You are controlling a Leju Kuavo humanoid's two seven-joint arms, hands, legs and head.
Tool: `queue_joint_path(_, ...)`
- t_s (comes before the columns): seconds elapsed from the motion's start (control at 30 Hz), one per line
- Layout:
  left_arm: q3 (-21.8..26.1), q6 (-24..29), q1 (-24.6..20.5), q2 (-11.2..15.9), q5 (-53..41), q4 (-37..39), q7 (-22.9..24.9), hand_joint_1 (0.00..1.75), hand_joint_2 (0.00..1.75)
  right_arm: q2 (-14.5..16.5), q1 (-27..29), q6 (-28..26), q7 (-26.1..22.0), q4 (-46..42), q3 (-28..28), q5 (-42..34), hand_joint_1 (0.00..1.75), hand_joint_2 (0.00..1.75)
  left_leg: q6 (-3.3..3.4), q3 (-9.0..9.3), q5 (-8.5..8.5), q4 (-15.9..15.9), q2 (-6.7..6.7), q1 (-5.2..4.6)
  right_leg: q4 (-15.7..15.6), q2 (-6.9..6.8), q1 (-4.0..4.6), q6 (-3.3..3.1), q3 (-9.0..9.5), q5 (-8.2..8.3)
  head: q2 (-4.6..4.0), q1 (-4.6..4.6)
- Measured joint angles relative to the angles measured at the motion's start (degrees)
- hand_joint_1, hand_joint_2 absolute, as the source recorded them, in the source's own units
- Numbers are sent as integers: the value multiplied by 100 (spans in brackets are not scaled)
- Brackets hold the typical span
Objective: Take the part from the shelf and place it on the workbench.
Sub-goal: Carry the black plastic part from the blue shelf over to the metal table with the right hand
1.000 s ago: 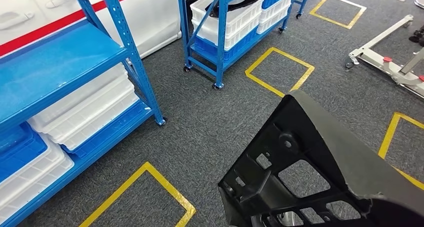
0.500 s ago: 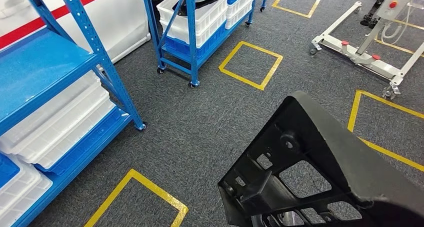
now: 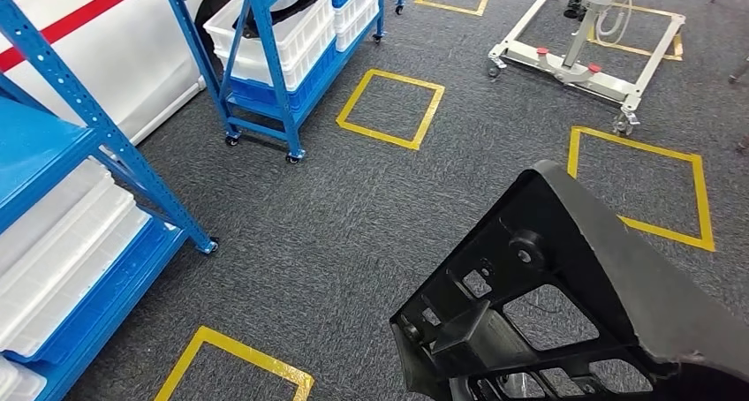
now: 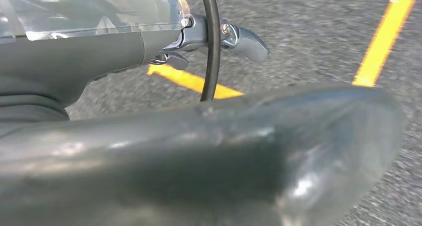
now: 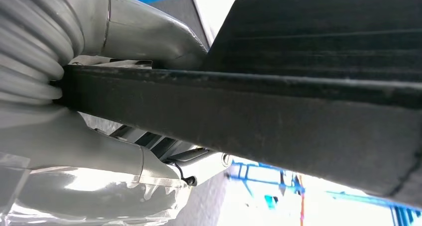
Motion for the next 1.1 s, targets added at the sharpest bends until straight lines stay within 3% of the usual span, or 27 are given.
queue_joint_path(0.07,0,-9,-1,0,2,-3,-16,0,0,10,-2,5,-13,-1,-8,3,175,175,34,155,92,-397,-193,10,59,130,-1,71,-61,-3,0,1)
queue_joint_path(0.1,0,-12,-4,-1,3,-3,-19,0,0,15,4,11,-19,-2,-11,5,175,175,64,161,69,-424,-208,-5,68,190,-4,113,-93,12,0,1)
queue_joint_path(0.17,0,-12,-15,-1,-1,-5,-14,0,0,22,28,33,-29,-2,-16,22,175,175,152,165,101,-458,-84,-9,74,252,-22,183,-148,35,0,1)
queue_joint_path(0.23,0,-11,-20,-1,-7,-9,-11,0,0,29,40,61,-37,-4,-23,45,175,175,245,175,150,-513,62,-4,323,19,-14,225,-281,-131,0,2)
queue_joint_path(0.3,0,-10,-6,0,-11,-12,-9,0,0,40,37,79,-42,-5,-30,57,175,175,294,168,166,-537,219,-29,977,-308,-5,248,-590,-501,0,3)
queue_joint_path(0.37,0,-10,9,2,-12,-13,-7,0,0,49,40,86,-42,-2,-34,61,175,175,309,162,160,-534,386,-60,1571,-418,-13,263,-867,-722,0,2)
queue_joint_path(0.4,0,-10,8,3,-13,-13,-5,0,0,51,46,86,-41,-1,-36,61,175,175,313,166,152,-534,466,-70,1611,-441,-14,261,-876,-680,0,3)
queue_joint_path(0.47,0,-10,-5,2,-14,-13,-1,0,0,55,53,86,-40,0,-42,62,175,175,305,194,128,-533,603,-82,1068,-529,-1,225,-564,-349,0,2)
queue_joint_path(0.53,0,-10,-13,-1,-21,-13,4,0,0,58,51,86,-41,0,-44,65,175,175,268,230,90,-529,713,-102,320,-776,55,153,-154,-104,0,2)
queue_joint_path(0.6,0,-10,-21,-3,-37,-13,10,0,0,68,51,86,-46,0,-48,73,175,175,218,259,61,-529,813,-120,33,-887,116,96,-21,-77,0,2)
queue_joint_path(0.67,0,-9,-39,-3,-52,-13,19,0,0,87,65,86,-49,0,-58,80,175,175,165,285,35,-535,887,-121,-5,-758,111,51,-32,-50,0,2)
queue_joint_path(0.73,0,-8,-48,-2,-61,-13,24,0,0,111,75,86,-49,0,-69,89,175,175,112,225,-123,-351,664,-107,-71,-636,67,-18,-15,-7,0,2)
queue_joint_path(0.8,0,-8,-36,-1,-64,-13,27,0,0,138,72,87,-49,1,-75,97,175,175,74,-61,-488,295,327,-87,-99,-507,45,-64,-8,16,0,1)
queue_joint_path(0.87,0,-8,-14,-3,-65,-13,34,0,0,152,72,89,-46,7,-77,99,175,175,48,-404,-743,1003,231,-75,-90,-351,48,-74,-12,18,0,1)
queue_joint_path(0.9,0,-7,-6,-4,-65,-13,38,0,0,154,75,89,-46,11,-78,99,175,175,39,-473,-707,1112,225,-68,-79,-266,47,-73,-11,17,0,1)
queue_joint_path(0.97,0,-7,-4,-2,-65,-14,41,0,0,155,79,89,-45,17,-79,99,175,175,28,-316,-323,681,174,-45,-39,-95,37,-54,-6,4,0,0)
queue_joint_path(1.03,0,-7,-5,3,-66,-14,42,0,0,161,75,88,-45,17,-79,100,175,175,31,-23,20,-47,-91,-5,36,61,29,-5,-32,-26,0,1)
queue_joint_path(1.1,0,-9,-6,6,-68,-13,54,0,0,168,72,88,-45,17,-80,107,175,175,67,93,74,-365,-286,1,88,194,25,70,-96,-27,0,2)
